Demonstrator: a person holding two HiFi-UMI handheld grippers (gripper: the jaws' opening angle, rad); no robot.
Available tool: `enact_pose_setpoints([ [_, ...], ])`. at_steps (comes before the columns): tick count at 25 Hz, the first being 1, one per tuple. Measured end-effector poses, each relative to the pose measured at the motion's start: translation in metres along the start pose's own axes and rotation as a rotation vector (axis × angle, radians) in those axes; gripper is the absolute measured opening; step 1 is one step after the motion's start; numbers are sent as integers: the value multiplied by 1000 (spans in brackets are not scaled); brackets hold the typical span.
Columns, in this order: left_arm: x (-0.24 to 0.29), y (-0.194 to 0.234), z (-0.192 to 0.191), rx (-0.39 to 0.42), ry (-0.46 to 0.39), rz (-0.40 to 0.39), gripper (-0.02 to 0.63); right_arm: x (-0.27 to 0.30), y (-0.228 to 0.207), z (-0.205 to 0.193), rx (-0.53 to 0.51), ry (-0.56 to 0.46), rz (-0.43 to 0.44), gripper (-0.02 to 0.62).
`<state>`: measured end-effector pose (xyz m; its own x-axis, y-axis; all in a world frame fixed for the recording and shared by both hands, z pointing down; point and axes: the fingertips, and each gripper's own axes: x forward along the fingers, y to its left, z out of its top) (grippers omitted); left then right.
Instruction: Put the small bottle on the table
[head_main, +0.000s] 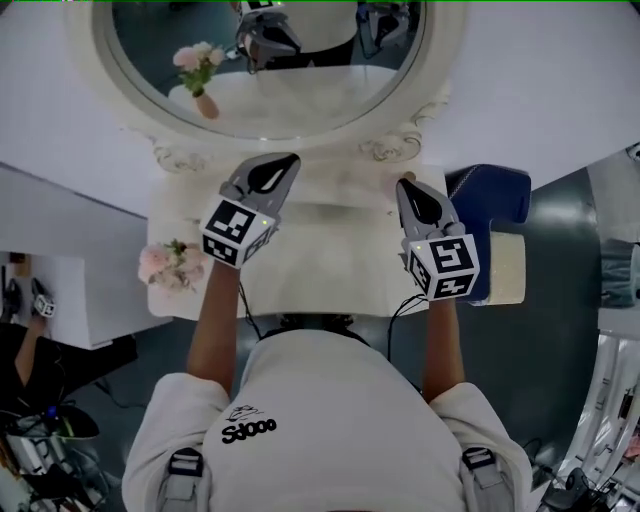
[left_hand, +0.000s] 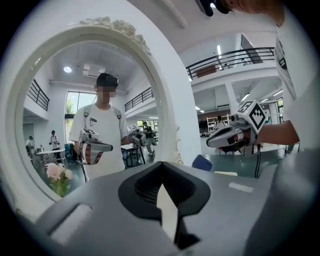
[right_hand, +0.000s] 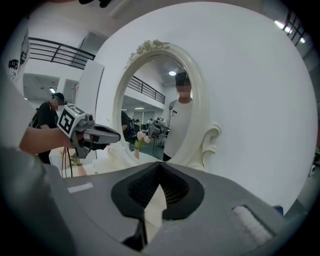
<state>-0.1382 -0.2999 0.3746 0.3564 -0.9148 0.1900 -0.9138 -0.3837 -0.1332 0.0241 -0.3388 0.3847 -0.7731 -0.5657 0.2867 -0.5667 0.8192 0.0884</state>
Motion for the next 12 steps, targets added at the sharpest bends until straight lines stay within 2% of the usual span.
enact_pose_setpoints([
  [5,-31,27,29,18,-77,85,18,10,18,39,-96,-55,26,2],
  [12,-74,42,54,59,-127,143,18,10,46,77,-154,-118,53,2],
])
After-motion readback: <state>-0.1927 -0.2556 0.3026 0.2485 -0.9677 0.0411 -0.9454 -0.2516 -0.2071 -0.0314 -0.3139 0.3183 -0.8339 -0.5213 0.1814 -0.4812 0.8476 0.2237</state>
